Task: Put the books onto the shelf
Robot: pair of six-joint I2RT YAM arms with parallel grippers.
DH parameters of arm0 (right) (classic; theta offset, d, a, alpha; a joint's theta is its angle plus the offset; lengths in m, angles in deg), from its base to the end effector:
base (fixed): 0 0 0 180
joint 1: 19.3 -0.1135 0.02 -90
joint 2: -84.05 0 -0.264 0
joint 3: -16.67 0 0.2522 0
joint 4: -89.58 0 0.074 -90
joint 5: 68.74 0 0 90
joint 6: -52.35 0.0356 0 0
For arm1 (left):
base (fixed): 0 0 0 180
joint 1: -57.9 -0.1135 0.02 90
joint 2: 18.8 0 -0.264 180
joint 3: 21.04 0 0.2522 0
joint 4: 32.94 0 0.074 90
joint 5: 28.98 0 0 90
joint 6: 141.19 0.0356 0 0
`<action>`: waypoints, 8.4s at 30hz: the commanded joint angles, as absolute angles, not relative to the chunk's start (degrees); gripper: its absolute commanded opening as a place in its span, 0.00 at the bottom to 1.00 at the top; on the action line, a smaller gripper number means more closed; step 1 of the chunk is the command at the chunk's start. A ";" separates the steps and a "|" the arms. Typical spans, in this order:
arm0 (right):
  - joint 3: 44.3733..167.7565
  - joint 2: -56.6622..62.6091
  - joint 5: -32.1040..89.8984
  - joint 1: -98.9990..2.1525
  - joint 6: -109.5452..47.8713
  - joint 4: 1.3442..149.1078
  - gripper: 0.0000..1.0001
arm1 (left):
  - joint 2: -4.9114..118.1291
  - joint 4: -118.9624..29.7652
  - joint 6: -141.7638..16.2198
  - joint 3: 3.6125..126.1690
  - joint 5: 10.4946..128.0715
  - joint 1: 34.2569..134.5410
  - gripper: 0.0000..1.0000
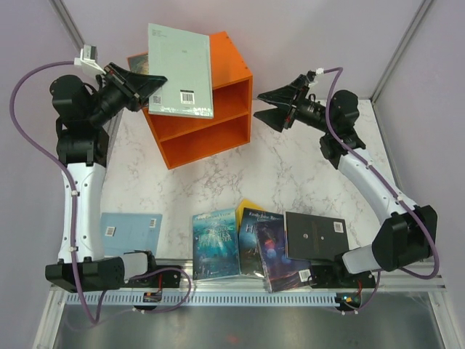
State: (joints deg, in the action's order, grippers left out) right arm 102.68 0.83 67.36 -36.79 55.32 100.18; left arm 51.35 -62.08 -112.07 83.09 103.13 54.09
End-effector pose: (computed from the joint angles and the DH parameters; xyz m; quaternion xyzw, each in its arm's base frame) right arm 0.3135 0.1257 0.4108 0.1061 0.6391 0.7315 0.2124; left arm 0.2406 -0.0079 0.5112 -0.1143 0.6750 -0.5418 0.4876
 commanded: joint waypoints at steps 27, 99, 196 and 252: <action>95.38 8.12 70.12 -35.56 52.17 97.44 0.79 | 68.30 -56.71 -114.56 95.64 89.15 46.47 0.02; 112.08 -26.16 48.33 -58.06 -7.76 34.69 0.76 | 22.43 -96.99 -86.35 28.77 92.64 45.77 0.85; 106.37 -10.18 91.12 -61.13 -2.32 53.32 0.00 | 25.86 -57.16 -84.33 23.66 108.23 75.74 0.84; 92.39 2.32 54.93 -22.73 21.43 57.22 0.68 | 28.74 -57.14 -101.83 56.04 109.38 75.39 0.02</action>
State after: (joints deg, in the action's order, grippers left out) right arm 91.97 -1.64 62.29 -23.59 21.64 63.55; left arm 27.33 -62.10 -106.41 44.47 110.91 75.72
